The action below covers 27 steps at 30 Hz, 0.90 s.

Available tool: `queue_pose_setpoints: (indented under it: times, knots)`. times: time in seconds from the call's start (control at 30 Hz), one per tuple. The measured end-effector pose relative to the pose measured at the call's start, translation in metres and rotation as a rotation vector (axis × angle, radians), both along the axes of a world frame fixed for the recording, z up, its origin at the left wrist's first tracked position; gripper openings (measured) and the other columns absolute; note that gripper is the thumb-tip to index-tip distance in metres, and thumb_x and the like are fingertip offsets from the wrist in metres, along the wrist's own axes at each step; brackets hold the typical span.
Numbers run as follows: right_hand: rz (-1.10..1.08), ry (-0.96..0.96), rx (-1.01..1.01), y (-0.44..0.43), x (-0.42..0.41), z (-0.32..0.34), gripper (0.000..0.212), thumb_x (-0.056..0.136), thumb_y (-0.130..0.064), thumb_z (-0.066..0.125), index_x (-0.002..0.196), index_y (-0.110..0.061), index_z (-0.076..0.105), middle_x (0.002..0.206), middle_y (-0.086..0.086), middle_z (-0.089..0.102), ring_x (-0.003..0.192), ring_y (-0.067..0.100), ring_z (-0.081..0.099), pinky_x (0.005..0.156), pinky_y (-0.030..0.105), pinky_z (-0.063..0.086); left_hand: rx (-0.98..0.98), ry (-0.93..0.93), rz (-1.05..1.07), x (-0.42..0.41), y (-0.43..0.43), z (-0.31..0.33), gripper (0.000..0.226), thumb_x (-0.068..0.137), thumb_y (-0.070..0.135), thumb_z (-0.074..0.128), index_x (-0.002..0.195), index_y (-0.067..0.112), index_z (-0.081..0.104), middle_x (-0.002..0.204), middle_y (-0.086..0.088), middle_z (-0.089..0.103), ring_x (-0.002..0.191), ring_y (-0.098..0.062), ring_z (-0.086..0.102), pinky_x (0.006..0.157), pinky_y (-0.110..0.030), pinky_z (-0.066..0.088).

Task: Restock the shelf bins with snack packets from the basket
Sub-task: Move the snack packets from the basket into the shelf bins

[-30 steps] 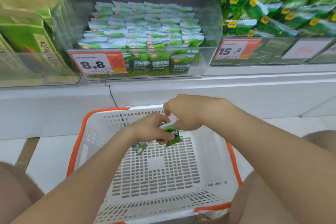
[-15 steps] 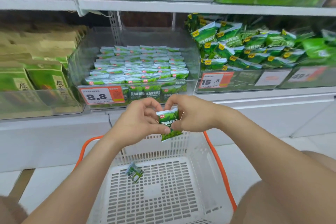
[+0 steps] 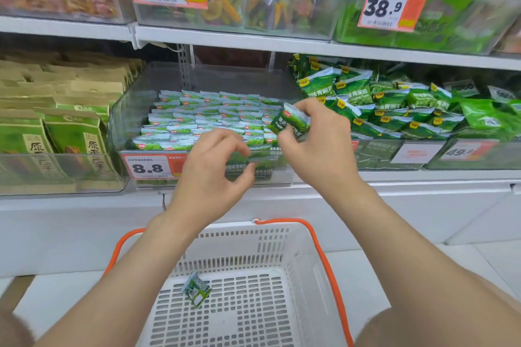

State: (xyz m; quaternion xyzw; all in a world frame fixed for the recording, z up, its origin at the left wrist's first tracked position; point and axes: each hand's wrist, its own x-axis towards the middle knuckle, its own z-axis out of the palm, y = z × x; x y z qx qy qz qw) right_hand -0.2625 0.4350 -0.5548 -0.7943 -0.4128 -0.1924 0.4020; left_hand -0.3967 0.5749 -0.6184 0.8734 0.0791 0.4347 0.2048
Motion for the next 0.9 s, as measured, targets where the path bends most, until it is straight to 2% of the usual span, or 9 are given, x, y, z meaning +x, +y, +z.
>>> queue_pose_setpoints:
  times: [0.07,0.17,0.23,0.33,0.5,0.63,0.77,0.83,0.9]
  knots:
    - [-0.026,-0.192,-0.138,0.006,0.009,-0.004,0.025,0.088,-0.015,0.063,0.113,-0.014,0.063,0.098,0.004,0.067,0.091,0.026,0.061,0.081,0.041,0.045,0.051,0.089,-0.040,0.005,0.002,-0.002,0.024,0.087,0.014,0.076,0.109,0.015,0.068,0.116,0.003,0.066,0.116,-0.018,0.060,0.099,-0.041,0.049]
    - [-0.183,-0.470,-0.444,0.015,0.015,-0.008,0.039,0.083,-0.012,0.064,0.121,-0.019,0.058,0.090,0.004,0.066,0.092,0.034,0.055,0.079,0.043,0.031,0.067,0.203,-0.072,0.010,0.004,-0.004,0.037,0.090,0.013,0.071,0.126,0.017,0.064,0.126,0.005,0.067,0.122,-0.018,0.060,0.105,-0.040,0.047]
    - [-0.199,-0.486,-0.604,0.022,0.013,-0.004,0.048,0.078,-0.010,0.065,0.124,-0.020,0.058,0.088,0.005,0.067,0.097,0.034,0.050,0.080,0.043,0.025,0.090,0.258,-0.044,0.013,0.006,-0.006,0.043,0.091,0.016,0.069,0.133,0.019,0.062,0.126,0.004,0.069,0.119,-0.021,0.061,0.105,-0.040,0.045]
    - [-0.188,-0.419,-0.790,0.032,0.015,0.006,0.051,0.079,-0.007,0.062,0.127,-0.021,0.054,0.089,0.006,0.067,0.111,0.035,0.043,0.086,0.046,0.025,0.178,0.348,0.015,0.017,0.008,-0.008,0.047,0.089,0.018,0.068,0.135,0.021,0.061,0.121,0.002,0.071,0.112,-0.025,0.062,0.100,-0.041,0.044]
    - [-0.156,-0.338,-1.012,0.045,0.025,0.018,0.028,0.087,0.000,0.055,0.105,-0.021,0.053,0.078,0.003,0.042,0.122,0.036,0.039,0.104,0.051,0.025,0.241,0.395,0.065,0.021,0.009,-0.007,0.041,0.087,0.017,0.065,0.127,0.023,0.060,0.113,0.003,0.070,0.102,-0.028,0.062,0.088,-0.043,0.044]
    - [-0.174,-0.381,-1.077,0.060,0.030,0.021,0.020,0.090,-0.004,0.058,0.097,-0.021,0.048,0.089,0.004,0.045,0.124,0.035,0.042,0.111,0.052,0.022,0.264,0.392,0.082,0.020,0.008,-0.010,0.043,0.085,0.017,0.065,0.127,0.023,0.060,0.115,0.003,0.069,0.104,-0.028,0.061,0.088,-0.044,0.042]
    - [-0.086,-0.400,-1.097,0.066,0.039,0.020,0.023,0.091,-0.013,0.068,0.083,-0.021,0.049,0.080,-0.001,0.047,0.109,0.032,0.051,0.108,0.051,0.025,0.271,0.378,0.072,0.021,0.011,-0.012,0.044,0.085,0.016,0.065,0.128,0.023,0.060,0.116,0.004,0.069,0.104,-0.028,0.061,0.089,-0.042,0.041]
    - [-0.046,-0.421,-1.044,0.063,0.044,0.020,0.015,0.090,-0.019,0.075,0.094,-0.024,0.061,0.083,-0.001,0.053,0.106,0.031,0.054,0.105,0.050,0.027,0.256,0.366,0.042,0.020,0.013,-0.012,0.046,0.085,0.014,0.066,0.130,0.022,0.061,0.120,0.004,0.069,0.106,-0.028,0.061,0.091,-0.042,0.042]
    - [-0.057,-0.468,-0.975,0.059,0.047,0.020,0.027,0.087,-0.026,0.080,0.109,-0.024,0.066,0.092,0.001,0.059,0.110,0.031,0.056,0.097,0.046,0.032,0.228,0.345,0.005,0.019,0.015,-0.013,0.050,0.085,0.010,0.067,0.133,0.020,0.061,0.124,0.003,0.070,0.110,-0.027,0.062,0.095,-0.041,0.043]
